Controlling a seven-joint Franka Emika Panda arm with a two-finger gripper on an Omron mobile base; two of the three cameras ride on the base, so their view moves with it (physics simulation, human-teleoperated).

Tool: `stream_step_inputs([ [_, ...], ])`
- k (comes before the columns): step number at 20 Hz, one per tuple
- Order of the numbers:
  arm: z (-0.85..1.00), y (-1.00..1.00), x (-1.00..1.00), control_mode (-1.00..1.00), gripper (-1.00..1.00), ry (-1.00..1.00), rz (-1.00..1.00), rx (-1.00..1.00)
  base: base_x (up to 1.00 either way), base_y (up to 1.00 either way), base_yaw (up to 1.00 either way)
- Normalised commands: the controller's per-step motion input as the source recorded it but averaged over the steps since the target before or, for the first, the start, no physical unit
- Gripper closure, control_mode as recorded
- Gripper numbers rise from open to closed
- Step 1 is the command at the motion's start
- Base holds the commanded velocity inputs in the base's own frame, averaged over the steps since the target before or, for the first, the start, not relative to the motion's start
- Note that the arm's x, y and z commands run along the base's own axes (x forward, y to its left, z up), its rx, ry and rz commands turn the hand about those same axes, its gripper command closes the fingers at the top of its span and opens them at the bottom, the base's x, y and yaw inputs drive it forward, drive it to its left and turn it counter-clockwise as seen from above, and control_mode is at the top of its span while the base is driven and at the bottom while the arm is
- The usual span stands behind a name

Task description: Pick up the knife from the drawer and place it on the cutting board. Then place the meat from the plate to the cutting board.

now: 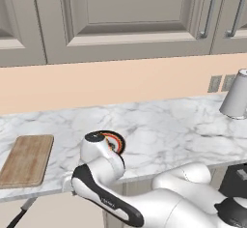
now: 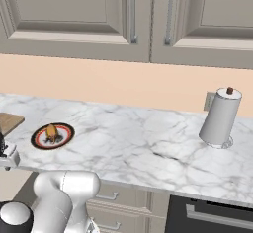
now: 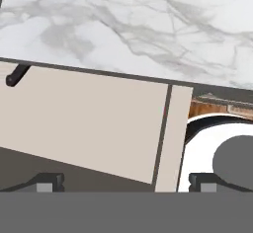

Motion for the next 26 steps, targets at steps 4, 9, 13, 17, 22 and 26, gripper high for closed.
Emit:
stream_step_inputs([
  [4, -0.47, 0.63, 0.00, -1.00, -1.00, 0.03, -0.01, 0.00, 0.00, 0.00, 0.00],
  [9, -0.42, 0.50, -0.04, -1.00, -1.00, 0.02, 0.00, 0.00, 0.00, 0.00, 0.00],
  [13, -0.25, 0.40, -0.18, -1.00, -1.00, 0.07, -0.01, 0.00, 0.00, 0.00, 0.00],
  [17, -0.22, 0.17, -0.33, -1.00, -1.00, 0.12, 0.00, 0.03, 0.00, 0.00, 0.00],
  [22, -0.32, 0.14, -0.44, -1.00, -1.00, 0.10, 0.00, 0.07, 0.00, 0.00, 0.00],
  [26, -0.39, 0.04, -0.55, -1.00, -1.00, 0.02, 0.01, 0.01, 0.00, 0.00, 0.00],
])
